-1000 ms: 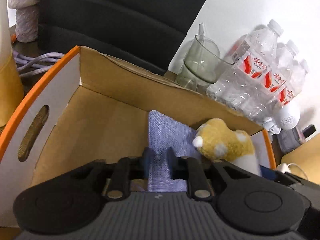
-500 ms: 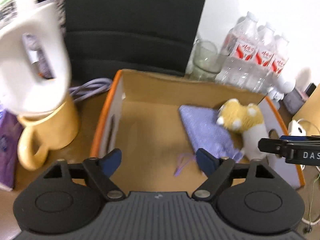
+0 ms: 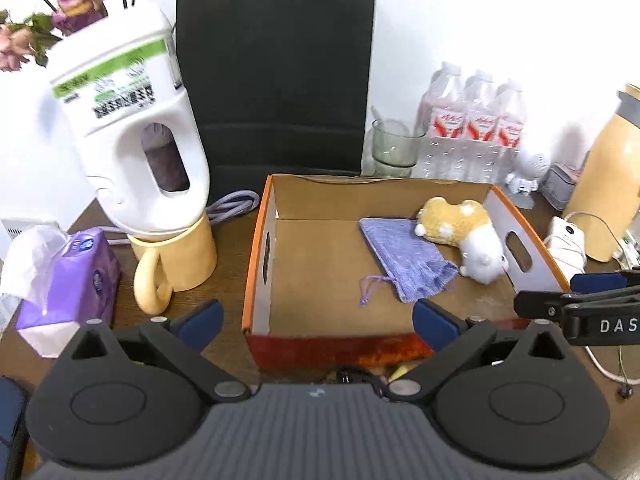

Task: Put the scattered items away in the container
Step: 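Grasp the crumpled clear plastic bag with the left tool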

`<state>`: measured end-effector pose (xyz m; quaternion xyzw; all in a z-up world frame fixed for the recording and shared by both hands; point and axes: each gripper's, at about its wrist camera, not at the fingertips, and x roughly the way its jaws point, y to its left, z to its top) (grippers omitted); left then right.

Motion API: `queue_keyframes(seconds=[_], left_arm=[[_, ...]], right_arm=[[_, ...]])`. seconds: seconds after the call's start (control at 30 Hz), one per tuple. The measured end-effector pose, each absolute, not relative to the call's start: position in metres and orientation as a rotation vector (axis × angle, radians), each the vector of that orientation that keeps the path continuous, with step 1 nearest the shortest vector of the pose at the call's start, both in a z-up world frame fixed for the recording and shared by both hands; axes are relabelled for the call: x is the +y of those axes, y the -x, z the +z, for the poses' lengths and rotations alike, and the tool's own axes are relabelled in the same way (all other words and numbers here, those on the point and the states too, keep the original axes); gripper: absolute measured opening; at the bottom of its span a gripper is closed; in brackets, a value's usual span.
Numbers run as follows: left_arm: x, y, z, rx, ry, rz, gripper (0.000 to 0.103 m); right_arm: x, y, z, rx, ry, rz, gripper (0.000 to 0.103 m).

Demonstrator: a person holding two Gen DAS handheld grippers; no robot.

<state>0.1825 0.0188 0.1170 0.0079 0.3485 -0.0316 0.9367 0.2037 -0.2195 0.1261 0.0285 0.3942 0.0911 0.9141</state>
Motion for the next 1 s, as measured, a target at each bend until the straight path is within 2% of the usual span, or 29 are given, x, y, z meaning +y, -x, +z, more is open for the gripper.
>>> queue_keyframes(seconds=[0.3, 0.43, 0.63, 0.8, 1.0], left_arm=[[0.029, -0.114, 0.1, 0.603, -0.08, -0.052, 0.103], [0.04, -0.075, 0.073, 0.606, 0.002, -0.047, 0.103], [0.043, -0.027, 0.032, 0.614, 0.026, -0.04, 0.103], [0.046, -0.027, 0.029, 0.57, -0.021, -0.026, 0.103], [0.066, -0.068, 0.033, 0.538, -0.002, -0.004, 0.103]], right_arm=[[-0.203, -0.128, 0.118, 0.645, -0.106, 0.221, 0.086], [-0.201, -0.087, 0.103, 0.591, -0.085, 0.248, 0.091], [-0.206, -0.032, 0.078, 0.553, -0.066, 0.282, 0.092], [-0.204, -0.018, 0.059, 0.569, -0.076, 0.315, 0.092], [-0.178, -0.034, 0.058, 0.541, -0.016, 0.386, 0.092]])
